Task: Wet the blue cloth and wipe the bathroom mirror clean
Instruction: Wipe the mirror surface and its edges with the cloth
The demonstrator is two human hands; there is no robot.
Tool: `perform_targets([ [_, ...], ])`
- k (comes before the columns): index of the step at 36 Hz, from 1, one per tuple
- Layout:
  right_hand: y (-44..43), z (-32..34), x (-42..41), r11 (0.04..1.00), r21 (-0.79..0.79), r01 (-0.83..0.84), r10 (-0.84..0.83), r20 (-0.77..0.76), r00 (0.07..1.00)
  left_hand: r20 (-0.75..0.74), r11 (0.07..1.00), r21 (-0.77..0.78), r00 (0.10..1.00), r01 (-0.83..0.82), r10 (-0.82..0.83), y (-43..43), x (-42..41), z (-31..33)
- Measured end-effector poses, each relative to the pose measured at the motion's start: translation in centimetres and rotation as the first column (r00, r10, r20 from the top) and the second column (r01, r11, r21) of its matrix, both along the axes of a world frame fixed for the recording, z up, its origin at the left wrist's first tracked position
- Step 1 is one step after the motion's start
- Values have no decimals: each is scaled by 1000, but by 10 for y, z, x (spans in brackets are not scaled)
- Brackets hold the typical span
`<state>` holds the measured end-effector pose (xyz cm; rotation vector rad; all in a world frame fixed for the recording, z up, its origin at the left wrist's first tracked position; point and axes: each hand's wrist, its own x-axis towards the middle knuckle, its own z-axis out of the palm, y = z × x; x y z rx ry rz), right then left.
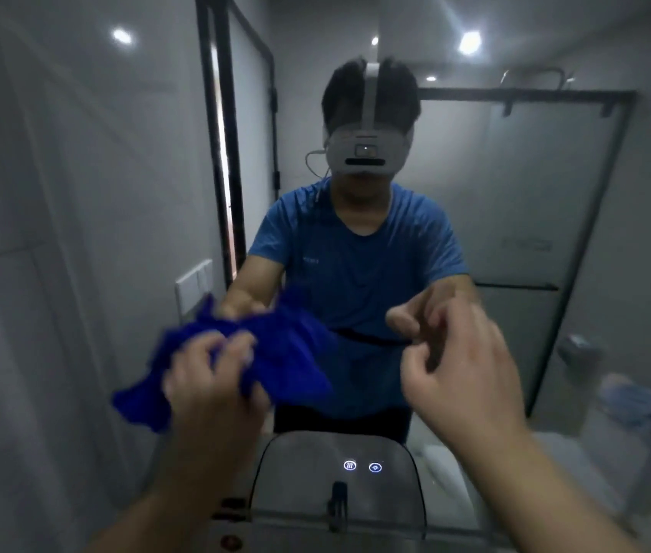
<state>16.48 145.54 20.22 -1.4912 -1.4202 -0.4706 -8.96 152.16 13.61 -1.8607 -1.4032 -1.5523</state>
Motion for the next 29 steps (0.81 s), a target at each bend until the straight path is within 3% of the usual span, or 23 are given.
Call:
perform_targets([
  [4, -2, -29, -14, 996, -89, -30, 22, -87, 996, 413, 994, -42, 904, -102, 110, 14, -3, 115],
  [6, -1, -31, -19, 994, -104, -31, 18, -125, 992, 498, 988, 8, 857, -154, 130, 13, 9, 170],
  [8, 1, -31, -23, 993, -119, -17, 1, -140, 990, 405, 980, 69, 903, -188, 144, 9, 31, 212],
  [11, 0, -31, -24, 990, -139, -14, -10, -166, 986, 75, 972, 176, 987, -156, 145, -6, 79, 241],
  [14, -4, -29, -19, 989, -137, -53, 31, -163, 986, -267, 972, 236, 961, -9, 73, -22, 119, 221],
  [16, -7, -25, -15, 982, -163, -97, 69, -170, 983, -400, 978, 157, 914, 137, -64, -24, 128, 185],
  [19, -10, -23, -11, 976, -204, -82, 53, -142, 988, -378, 952, -59, 876, 300, -299, -21, 119, 115],
  [23, -12, -26, -6, 970, -236, -61, 51, -51, 997, -325, 934, -228, 882, 276, -340, -17, 68, 33],
  [26, -10, -27, 0, 962, -274, -14, 12, -11, 1000, -286, 950, -247, 922, 193, -262, -11, 14, 11],
  [29, -10, -27, -1, 963, -269, -5, 3, -6, 1000, -190, 985, -164, 979, 49, -80, -3, -16, 43],
])
